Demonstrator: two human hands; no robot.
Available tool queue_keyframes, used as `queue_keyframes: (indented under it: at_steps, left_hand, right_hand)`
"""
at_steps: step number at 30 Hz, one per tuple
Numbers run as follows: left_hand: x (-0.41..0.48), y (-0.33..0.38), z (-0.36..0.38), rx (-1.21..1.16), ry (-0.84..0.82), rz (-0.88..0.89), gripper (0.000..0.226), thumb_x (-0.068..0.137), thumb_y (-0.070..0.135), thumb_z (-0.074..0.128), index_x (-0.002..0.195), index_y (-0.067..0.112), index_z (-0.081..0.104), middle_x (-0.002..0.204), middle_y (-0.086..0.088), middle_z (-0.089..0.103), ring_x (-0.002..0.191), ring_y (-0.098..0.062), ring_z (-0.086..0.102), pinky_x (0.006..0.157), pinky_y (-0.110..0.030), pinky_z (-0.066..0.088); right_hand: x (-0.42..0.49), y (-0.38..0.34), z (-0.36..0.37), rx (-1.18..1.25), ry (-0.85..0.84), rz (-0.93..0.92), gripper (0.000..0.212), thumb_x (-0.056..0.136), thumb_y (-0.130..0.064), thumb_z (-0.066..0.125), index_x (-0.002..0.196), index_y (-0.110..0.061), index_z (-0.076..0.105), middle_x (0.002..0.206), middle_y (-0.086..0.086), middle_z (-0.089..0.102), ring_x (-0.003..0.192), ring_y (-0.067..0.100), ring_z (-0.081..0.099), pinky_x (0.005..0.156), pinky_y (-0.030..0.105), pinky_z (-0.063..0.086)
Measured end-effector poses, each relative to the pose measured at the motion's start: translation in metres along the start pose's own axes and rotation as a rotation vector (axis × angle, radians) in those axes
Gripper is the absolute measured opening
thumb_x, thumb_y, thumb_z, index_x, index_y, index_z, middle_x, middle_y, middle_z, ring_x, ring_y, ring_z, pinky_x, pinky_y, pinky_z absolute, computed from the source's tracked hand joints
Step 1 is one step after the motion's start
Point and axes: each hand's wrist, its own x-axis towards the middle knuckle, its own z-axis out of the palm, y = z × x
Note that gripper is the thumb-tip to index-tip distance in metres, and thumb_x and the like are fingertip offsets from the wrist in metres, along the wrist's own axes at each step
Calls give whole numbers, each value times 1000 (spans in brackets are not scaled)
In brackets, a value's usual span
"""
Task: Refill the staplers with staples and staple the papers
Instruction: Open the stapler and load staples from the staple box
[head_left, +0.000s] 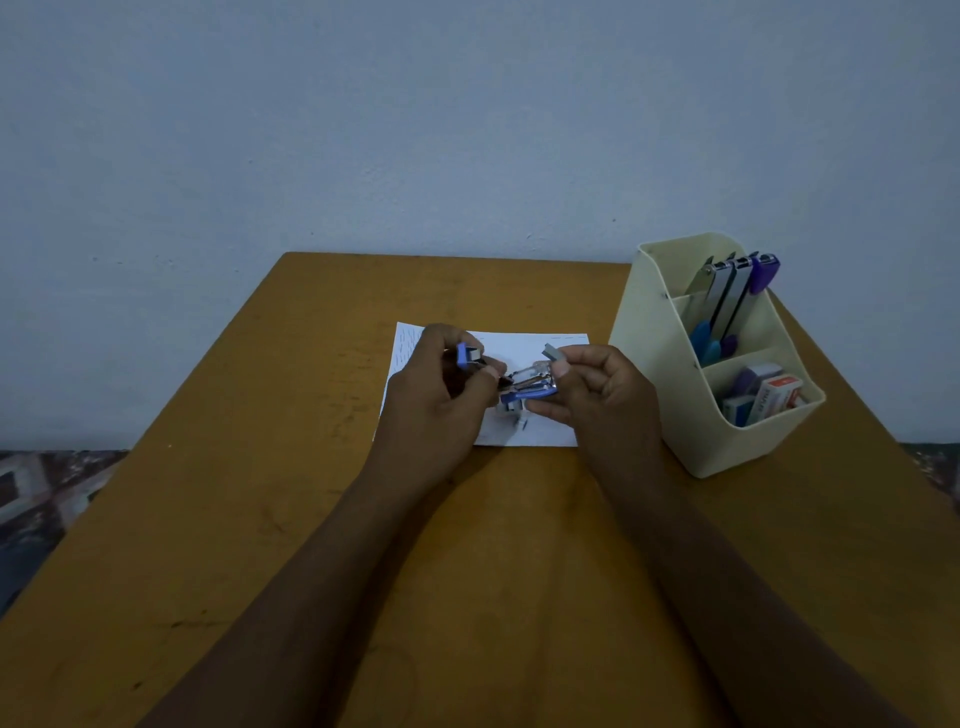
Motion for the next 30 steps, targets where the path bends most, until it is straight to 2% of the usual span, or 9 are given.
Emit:
queue_keyframes:
  at_steps: [2, 6, 12, 16, 20, 23, 25, 27, 30]
  left_hand:
    - [1, 2, -1, -93, 29, -72, 9, 92, 4, 54, 96, 13, 53, 94, 0, 72, 87, -6, 68, 72, -20, 55]
    - [7, 7, -5, -392, 61, -275, 19, 91, -6, 48, 87, 12, 53, 95, -13, 71, 90, -22, 70, 71, -36, 60]
    - [6, 11, -9, -508, -163, -467, 30, 85, -15, 41, 101, -1, 62, 100, -19, 67, 88, -33, 69, 74, -36, 60]
    - [3, 10, -10, -430, -275, -444, 25, 89, -7, 50, 105, 4, 66, 93, -17, 73, 84, -32, 72, 74, -34, 58]
    - [0, 7, -10, -295, -247, -402, 14, 89, 2, 63, 99, 5, 71, 86, -13, 75, 78, -25, 73, 74, -29, 58]
    - [0, 9, -11, -194, -201, -353, 13, 87, 3, 66, 97, 4, 73, 83, -11, 75, 66, -14, 72, 62, -17, 53]
    - [1, 8, -12, -133, -174, -328, 11, 86, 3, 67, 95, 4, 73, 82, -11, 75, 61, -9, 70, 58, -11, 50]
    - [1, 6, -13, -108, -152, -327, 11, 86, 3, 68, 95, 4, 74, 83, -11, 74, 60, -8, 69, 56, -10, 49]
    - [2, 4, -13, -74, -135, -322, 12, 85, 4, 69, 95, 5, 74, 83, -11, 75, 62, -11, 71, 57, -12, 51]
  right_hand:
    - [0, 0, -1, 7, 11, 1, 8, 93, -10, 54, 100, -6, 56, 89, 3, 68, 80, 14, 71, 63, 21, 57]
    - [-2, -2, -2, 46, -4, 17, 10, 93, -10, 53, 101, -6, 56, 90, 1, 68, 82, 13, 70, 65, 21, 57]
    - [-2, -1, -5, 63, -45, 30, 14, 94, -6, 51, 106, -1, 55, 95, 6, 69, 81, 14, 71, 65, 22, 57]
    - [-1, 1, -6, 15, -90, 19, 16, 94, -8, 51, 107, -1, 56, 98, 12, 69, 79, 17, 71, 66, 25, 58]
    - [1, 2, -6, -84, -102, -33, 17, 94, -8, 51, 108, -1, 57, 102, 13, 68, 86, 17, 70, 64, 26, 58]
    - [3, 3, -9, -333, -30, -199, 14, 93, -14, 54, 106, -12, 60, 103, 1, 67, 90, 11, 66, 62, 23, 58]
    - [3, 2, -11, -508, 5, -327, 15, 93, -16, 54, 107, -14, 61, 101, -9, 61, 87, 4, 61, 63, 13, 54]
    - [3, 3, -13, -631, -11, -434, 17, 92, -14, 57, 108, -12, 63, 100, -8, 61, 85, 0, 56, 61, 4, 47]
    - [5, 5, -15, -766, -67, -581, 19, 87, -13, 61, 104, -8, 67, 100, 7, 70, 83, 13, 63, 66, 18, 51]
